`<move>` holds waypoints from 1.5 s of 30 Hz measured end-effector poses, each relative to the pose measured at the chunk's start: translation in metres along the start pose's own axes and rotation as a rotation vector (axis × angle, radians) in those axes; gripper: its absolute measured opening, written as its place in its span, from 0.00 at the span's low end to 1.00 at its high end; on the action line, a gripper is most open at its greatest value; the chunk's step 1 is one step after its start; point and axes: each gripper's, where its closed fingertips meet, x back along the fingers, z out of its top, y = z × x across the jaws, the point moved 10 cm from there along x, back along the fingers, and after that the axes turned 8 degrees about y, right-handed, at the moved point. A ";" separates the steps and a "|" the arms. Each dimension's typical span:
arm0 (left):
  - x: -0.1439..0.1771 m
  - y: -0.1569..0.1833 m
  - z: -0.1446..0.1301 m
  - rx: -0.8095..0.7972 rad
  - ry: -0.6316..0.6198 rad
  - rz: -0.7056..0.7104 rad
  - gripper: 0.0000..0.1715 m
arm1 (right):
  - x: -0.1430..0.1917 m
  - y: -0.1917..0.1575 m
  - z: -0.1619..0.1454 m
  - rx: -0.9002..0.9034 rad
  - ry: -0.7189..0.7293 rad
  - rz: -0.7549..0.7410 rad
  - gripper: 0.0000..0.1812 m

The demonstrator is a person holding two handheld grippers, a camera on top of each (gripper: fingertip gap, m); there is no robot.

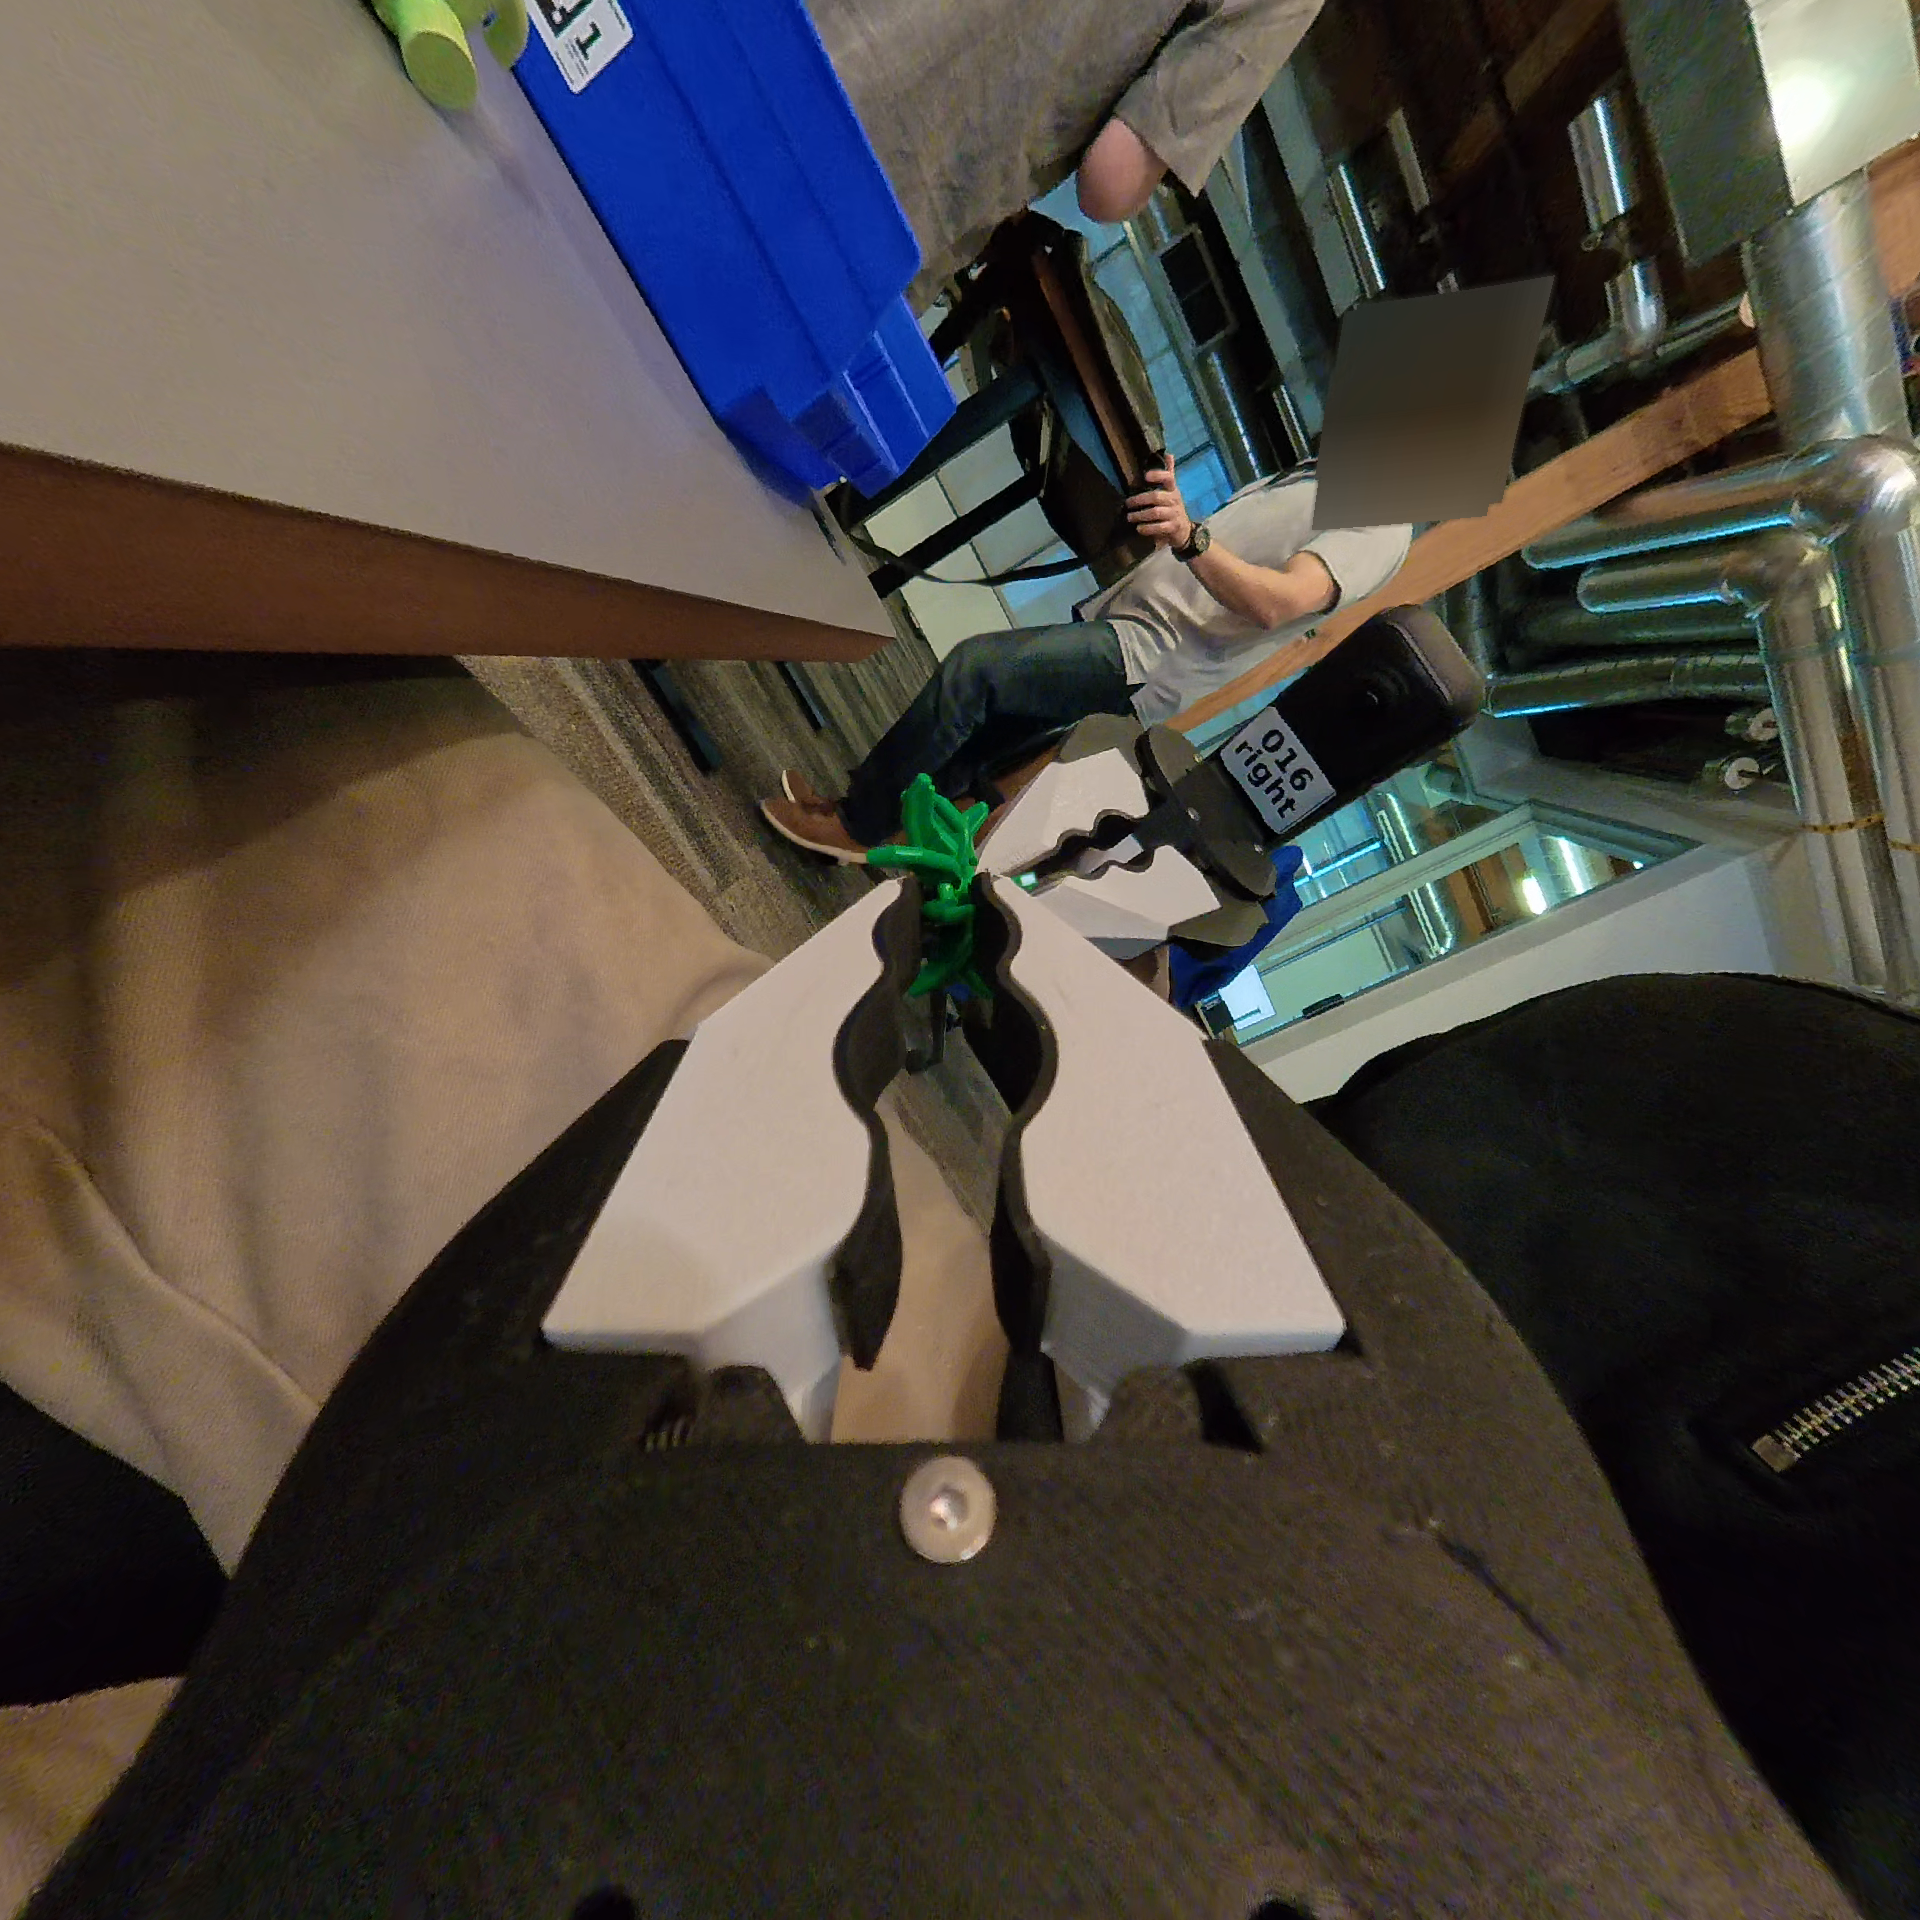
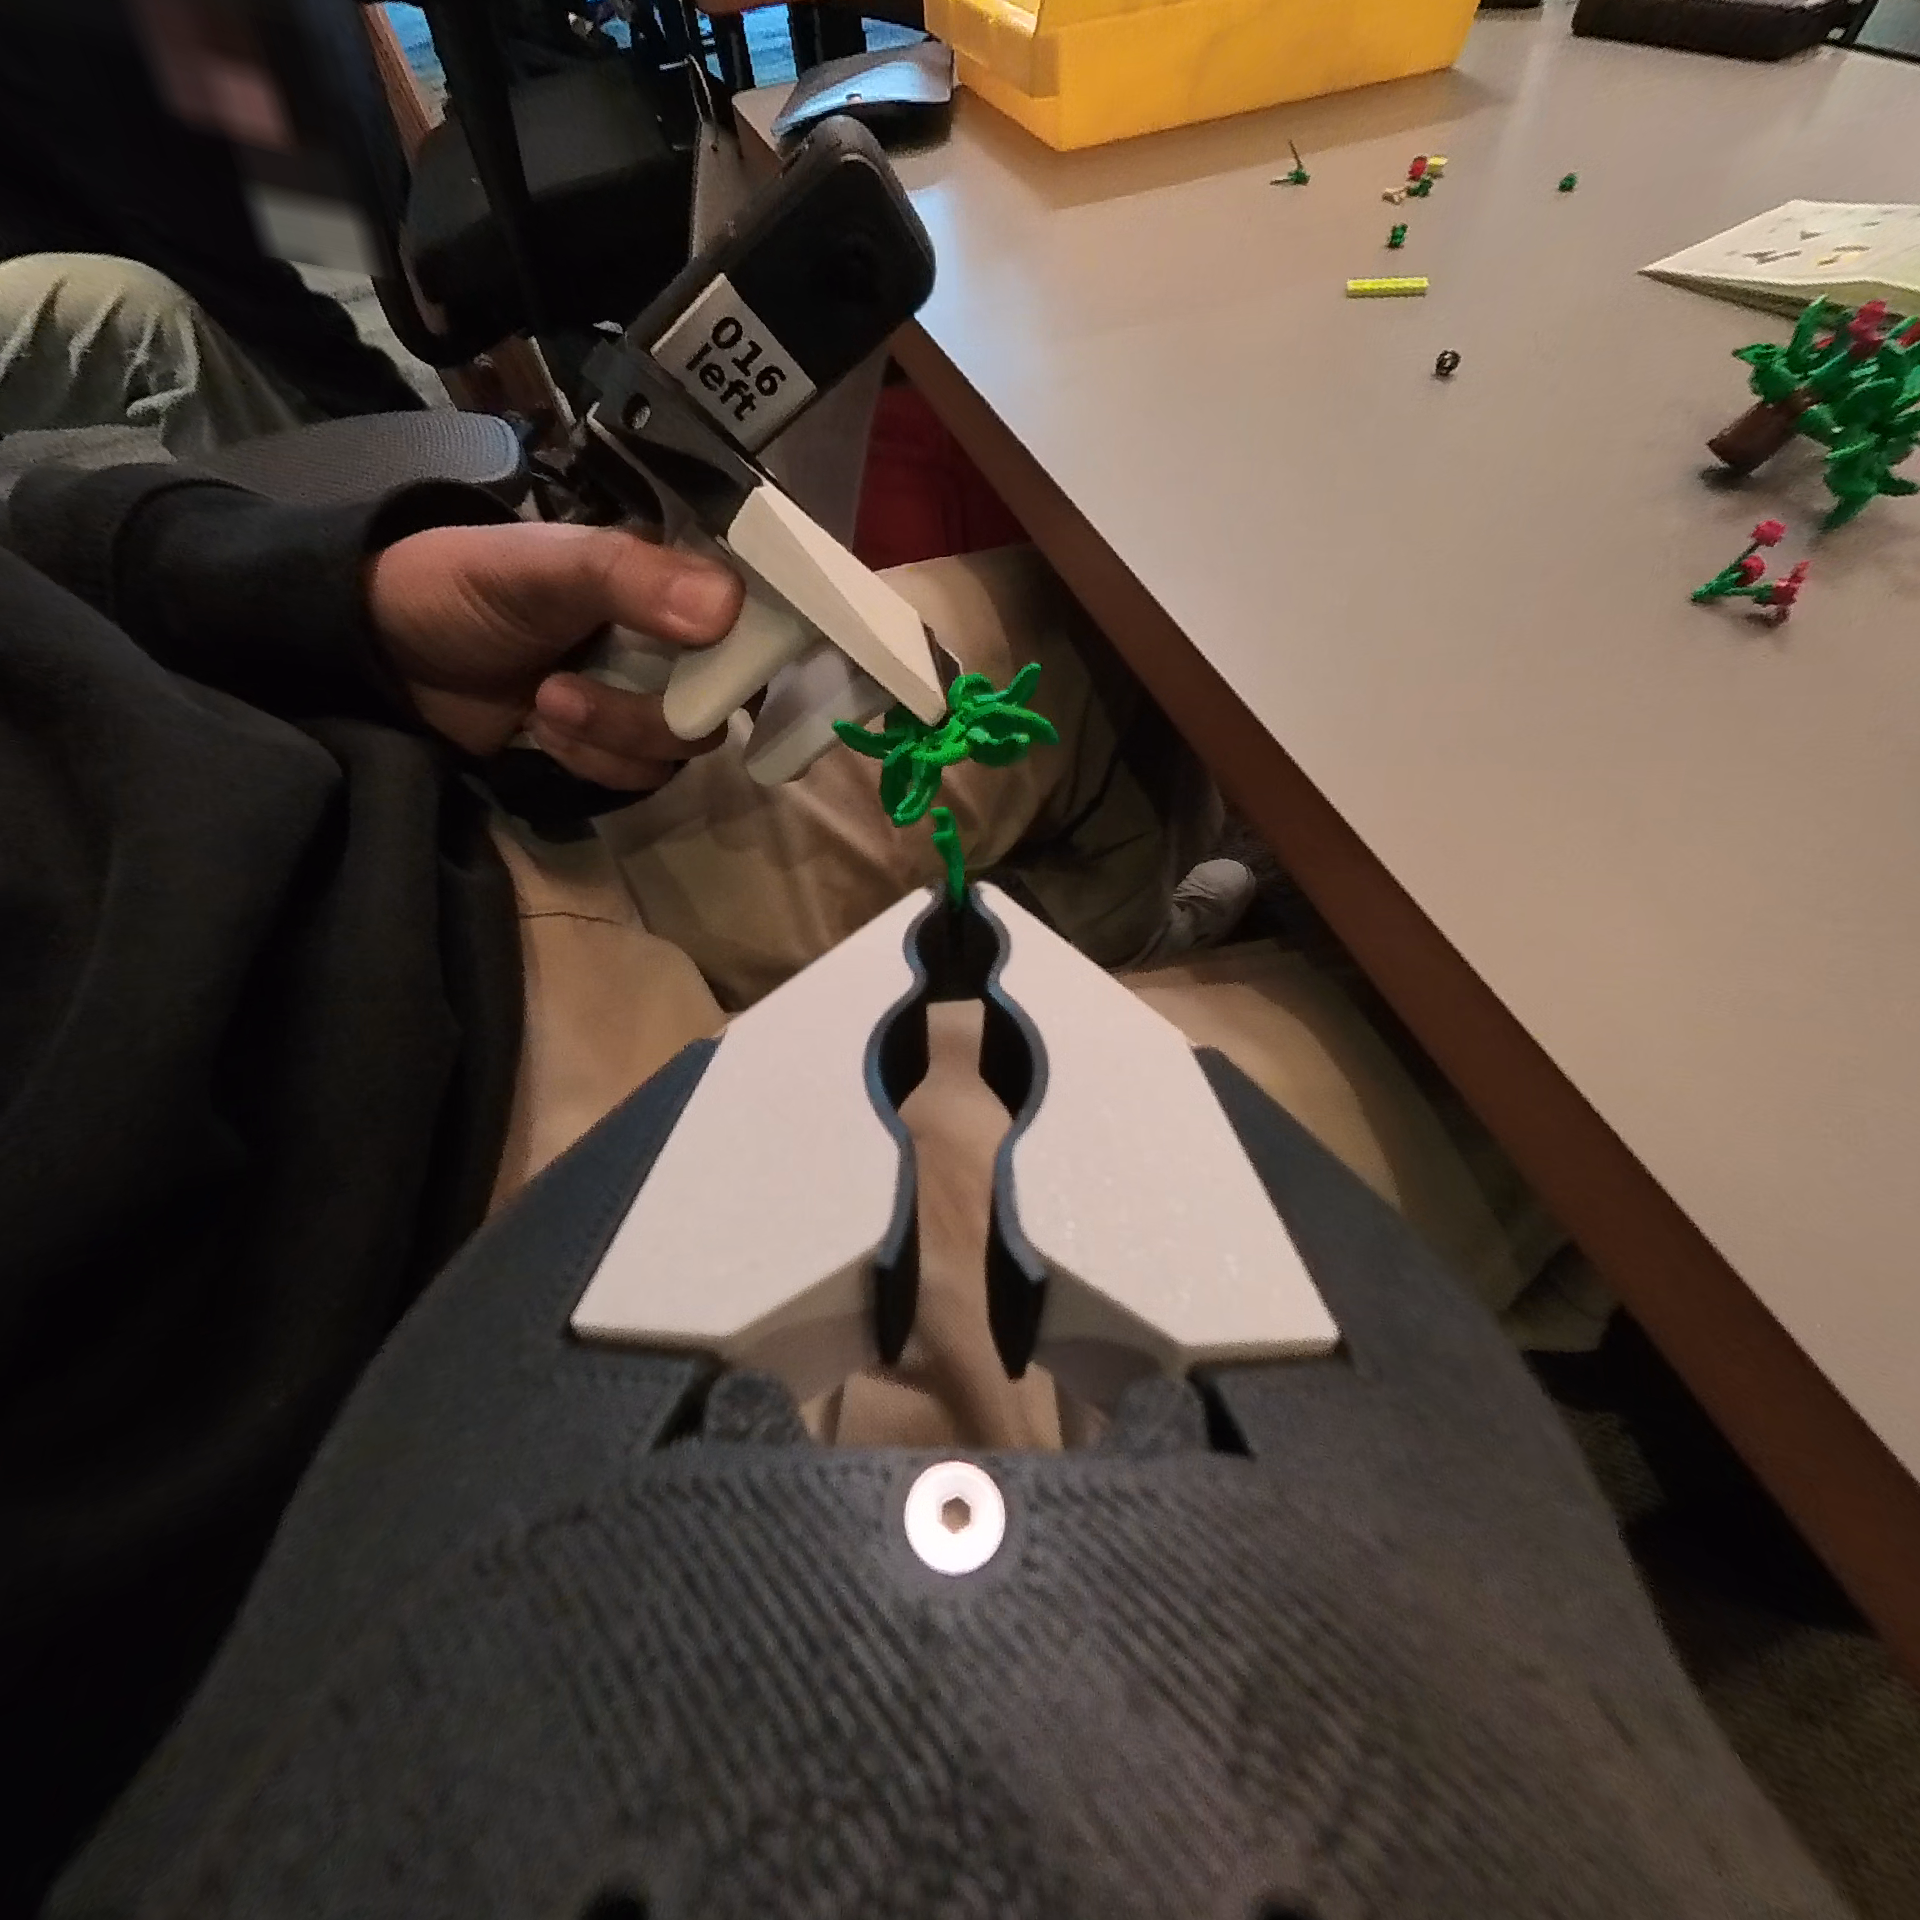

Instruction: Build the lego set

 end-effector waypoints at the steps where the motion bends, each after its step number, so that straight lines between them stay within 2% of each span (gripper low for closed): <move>1: 0.000 0.000 0.000 0.001 -0.001 -0.001 0.04 | 0.000 0.000 -0.001 -0.013 0.000 0.007 0.00; 4: 0.000 0.000 0.000 0.005 0.002 -0.016 0.04 | -0.001 0.003 -0.003 -0.116 0.023 0.065 0.00; 7: -0.001 0.000 0.000 0.002 -0.004 -0.030 0.04 | -0.002 0.012 -0.008 -0.387 0.084 0.206 0.00; 9: 0.000 0.000 -0.001 -0.004 -0.008 -0.021 0.04 | -0.001 0.019 -0.021 -0.555 -0.018 0.259 0.00; 13: 0.000 -0.003 -0.001 0.001 -0.010 -0.016 0.04 | -0.002 0.016 -0.062 -0.733 -0.385 0.282 0.00; 16: 0.000 -0.004 0.000 0.007 -0.009 -0.014 0.04 | -0.005 0.017 -0.071 -0.817 -0.422 0.301 0.00; 18: 0.001 -0.005 0.000 0.009 -0.008 -0.013 0.04 | -0.001 0.019 -0.068 -0.785 -0.413 0.284 0.00; 21: 0.000 -0.006 0.000 0.012 -0.008 -0.011 0.04 | 0.008 0.024 -0.062 -0.715 -0.400 0.241 0.06; 24: 0.001 -0.007 0.000 0.014 -0.007 -0.011 0.04 | 0.015 0.030 -0.056 -0.632 -0.365 0.193 0.07; 26: 0.001 -0.007 0.001 0.014 -0.005 -0.011 0.04 | 0.018 0.030 -0.048 -0.486 -0.340 0.169 0.08; 28: 0.001 -0.007 0.000 0.013 -0.005 -0.011 0.04 | 0.019 0.021 -0.038 -0.250 -0.335 0.156 0.07; 30: 0.000 -0.007 0.000 0.013 -0.006 -0.012 0.04 | 0.015 0.005 -0.030 -0.003 -0.336 0.160 0.01; 32: 0.000 -0.007 0.000 0.012 -0.007 -0.013 0.04 | 0.009 -0.008 -0.028 0.169 -0.339 0.135 0.00; 34: 0.000 -0.006 0.000 0.011 -0.006 -0.013 0.04 | 0.003 -0.013 -0.031 0.213 -0.361 0.135 0.00; 37: 0.001 -0.005 0.000 0.007 -0.003 -0.015 0.04 | 0.000 -0.010 -0.034 0.163 -0.368 0.156 0.00; 43: 0.003 -0.005 0.001 0.013 0.007 -0.023 0.04 | 0.008 -0.004 -0.029 0.258 -0.205 0.122 0.00; 45: 0.003 -0.005 0.001 0.019 0.013 -0.024 0.04 | 0.009 -0.003 -0.031 0.329 -0.202 0.102 0.00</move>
